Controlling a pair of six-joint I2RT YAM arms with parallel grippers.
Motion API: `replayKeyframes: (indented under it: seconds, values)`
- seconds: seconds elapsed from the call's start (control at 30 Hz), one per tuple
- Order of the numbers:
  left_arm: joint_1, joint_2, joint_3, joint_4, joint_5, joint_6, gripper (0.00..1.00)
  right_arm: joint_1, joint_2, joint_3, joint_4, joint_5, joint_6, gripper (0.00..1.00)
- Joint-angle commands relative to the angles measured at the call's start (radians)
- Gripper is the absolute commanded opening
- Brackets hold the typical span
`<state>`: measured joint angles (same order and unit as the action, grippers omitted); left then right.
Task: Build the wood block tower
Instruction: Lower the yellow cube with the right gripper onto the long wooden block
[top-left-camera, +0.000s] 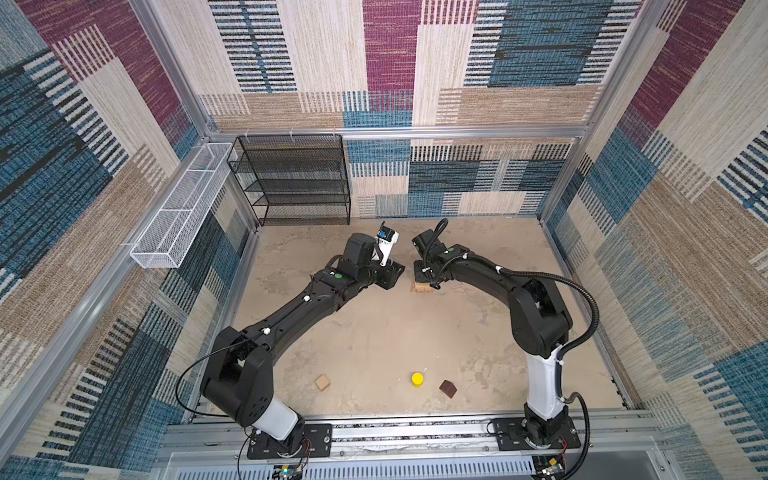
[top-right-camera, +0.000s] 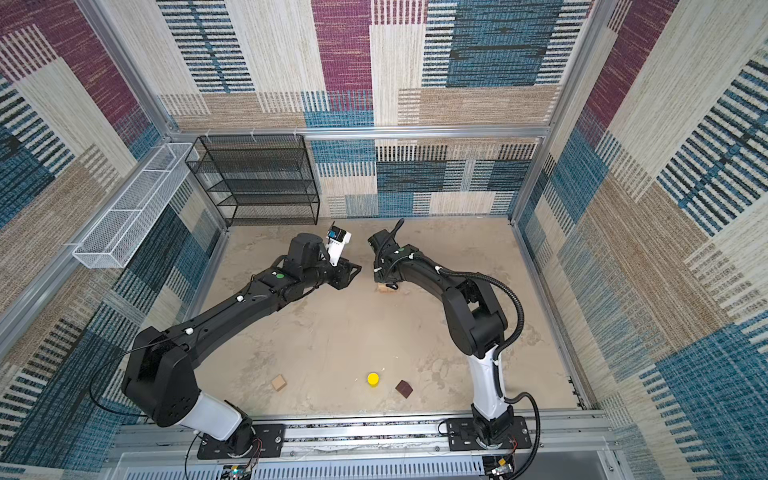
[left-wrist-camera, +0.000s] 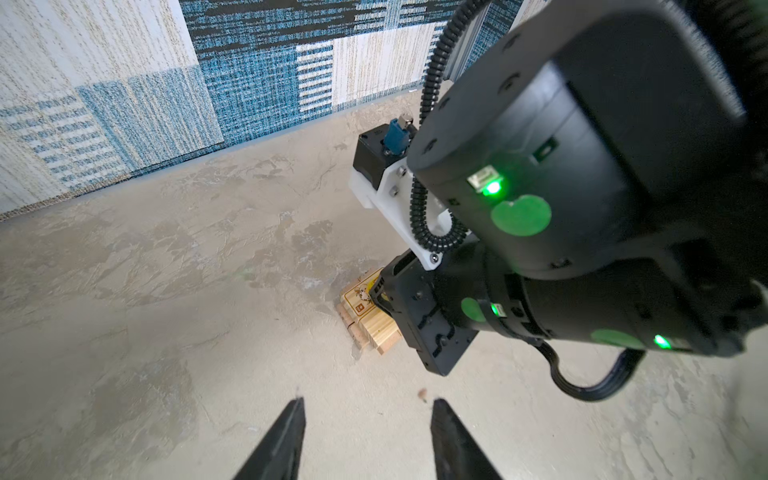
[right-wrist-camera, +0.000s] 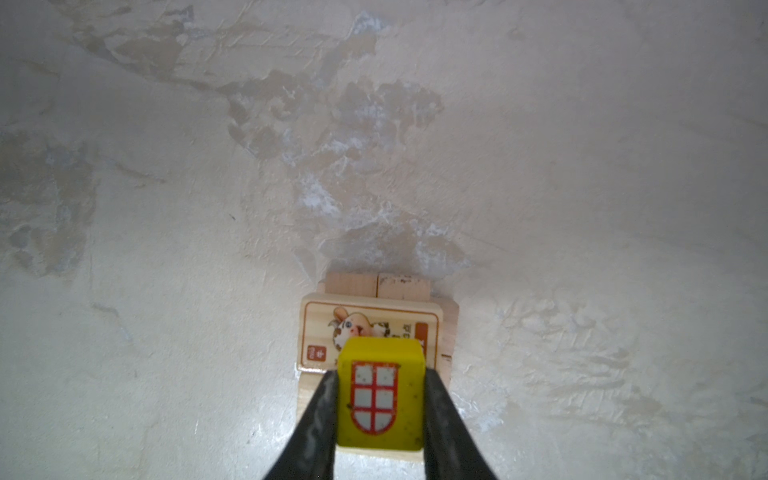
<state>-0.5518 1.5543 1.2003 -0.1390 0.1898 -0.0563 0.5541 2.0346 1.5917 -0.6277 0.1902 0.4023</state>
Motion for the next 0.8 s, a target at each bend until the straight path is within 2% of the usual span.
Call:
replayKeyframes:
  seconds: [0.0, 0.6, 0.67, 0.77]
  values:
    - [0.001, 0.000, -0.001, 0.010, 0.002, -0.010, 0.53, 0.000, 0.008, 0.032, 0.004, -0.002, -0.003, 0.01]
    - [0.001, 0.003, 0.001, 0.007, -0.001, -0.008, 0.53, -0.005, 0.032, 0.053, -0.009, -0.017, -0.001, 0.06]
    - [0.001, 0.004, 0.001, 0.007, -0.001, -0.008, 0.53, -0.005, 0.033, 0.053, -0.011, -0.017, -0.002, 0.08]
    - [0.001, 0.004, 0.002, 0.006, 0.000, -0.008, 0.53, -0.005, 0.035, 0.056, -0.012, -0.017, -0.001, 0.18]
